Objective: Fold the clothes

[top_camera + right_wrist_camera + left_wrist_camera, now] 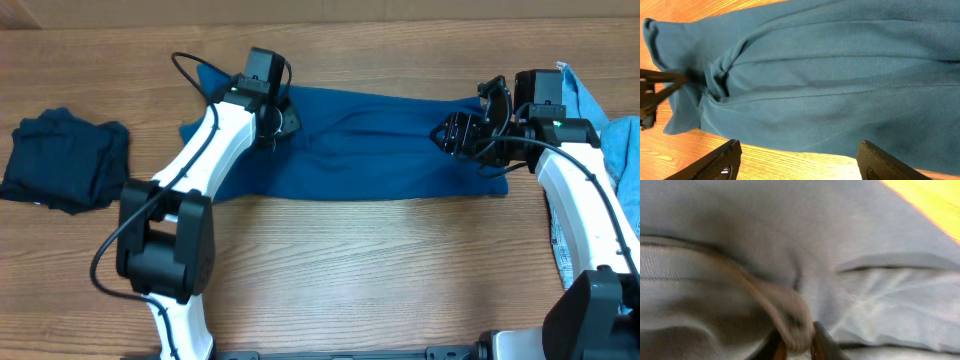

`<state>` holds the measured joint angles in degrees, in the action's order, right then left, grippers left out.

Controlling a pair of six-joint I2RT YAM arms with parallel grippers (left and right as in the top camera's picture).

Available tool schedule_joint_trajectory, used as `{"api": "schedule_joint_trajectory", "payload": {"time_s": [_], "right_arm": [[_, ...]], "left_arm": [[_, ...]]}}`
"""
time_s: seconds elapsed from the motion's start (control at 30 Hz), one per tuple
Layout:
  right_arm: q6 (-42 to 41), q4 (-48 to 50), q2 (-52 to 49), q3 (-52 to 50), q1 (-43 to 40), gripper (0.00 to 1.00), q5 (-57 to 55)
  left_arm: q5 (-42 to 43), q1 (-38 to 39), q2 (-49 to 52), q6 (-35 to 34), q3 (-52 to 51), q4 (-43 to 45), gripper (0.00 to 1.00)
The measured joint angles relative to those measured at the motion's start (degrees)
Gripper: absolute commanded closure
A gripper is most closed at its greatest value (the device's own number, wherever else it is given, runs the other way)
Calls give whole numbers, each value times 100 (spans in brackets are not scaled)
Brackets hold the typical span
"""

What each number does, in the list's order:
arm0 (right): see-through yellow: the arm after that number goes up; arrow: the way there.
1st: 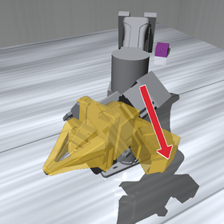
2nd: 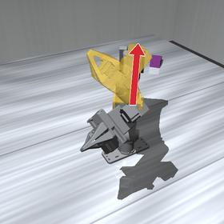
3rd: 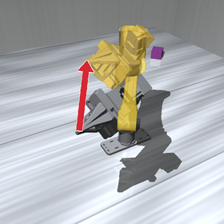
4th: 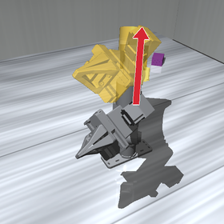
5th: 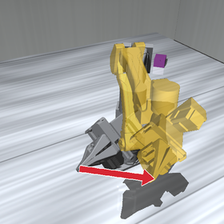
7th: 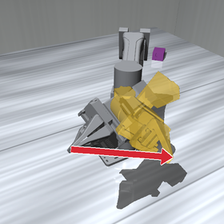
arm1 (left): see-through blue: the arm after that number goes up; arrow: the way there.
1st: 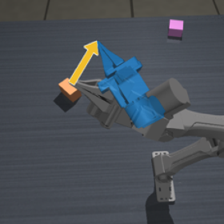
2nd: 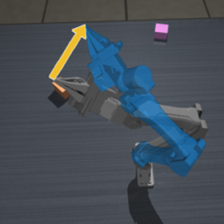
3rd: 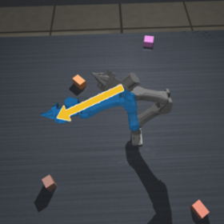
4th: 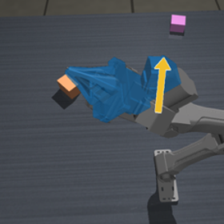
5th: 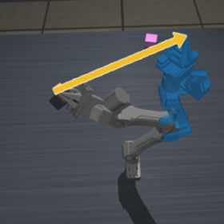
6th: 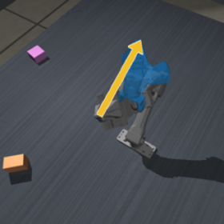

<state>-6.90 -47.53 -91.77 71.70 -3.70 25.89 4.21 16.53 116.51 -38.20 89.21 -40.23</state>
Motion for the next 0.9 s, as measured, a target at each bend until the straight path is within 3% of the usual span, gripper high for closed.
{"api": "schedule_joint_trajectory", "payload": {"time_s": [0.1,0.17,0.23,0.37,0.4,0.5,0.63,0.77,0.83,0.9], "right_arm": [[0,0,0,0,0,22,0],[-2,4,0,0,0,22,-2],[2,0,0,0,0,22,-2],[0,-9,0,0,-2,21,-26],[2,-11,0,0,0,21,-31],[0,-11,0,0,0,21,-39],[-11,-9,0,0,0,18,-37],[-15,-4,0,0,0,17,-85],[-17,-4,0,0,0,17,-129],[-17,-4,0,0,0,17,-144]], "left_arm": [[13,-2,282,197,0,-68,16],[31,-28,275,415,9,-144,12],[26,-157,190,686,33,-498,1],[48,-907,-531,1357,175,-1202,21],[48,-1121,-608,1499,192,-1257,30],[44,-1694,-603,2280,192,-1241,41],[149,-1727,-286,3512,192,-1108,46],[293,-1727,179,4146,192,-994,54],[310,-1727,334,4247,192,-970,78],[328,-1729,417,4321,192,-929,89]]}}
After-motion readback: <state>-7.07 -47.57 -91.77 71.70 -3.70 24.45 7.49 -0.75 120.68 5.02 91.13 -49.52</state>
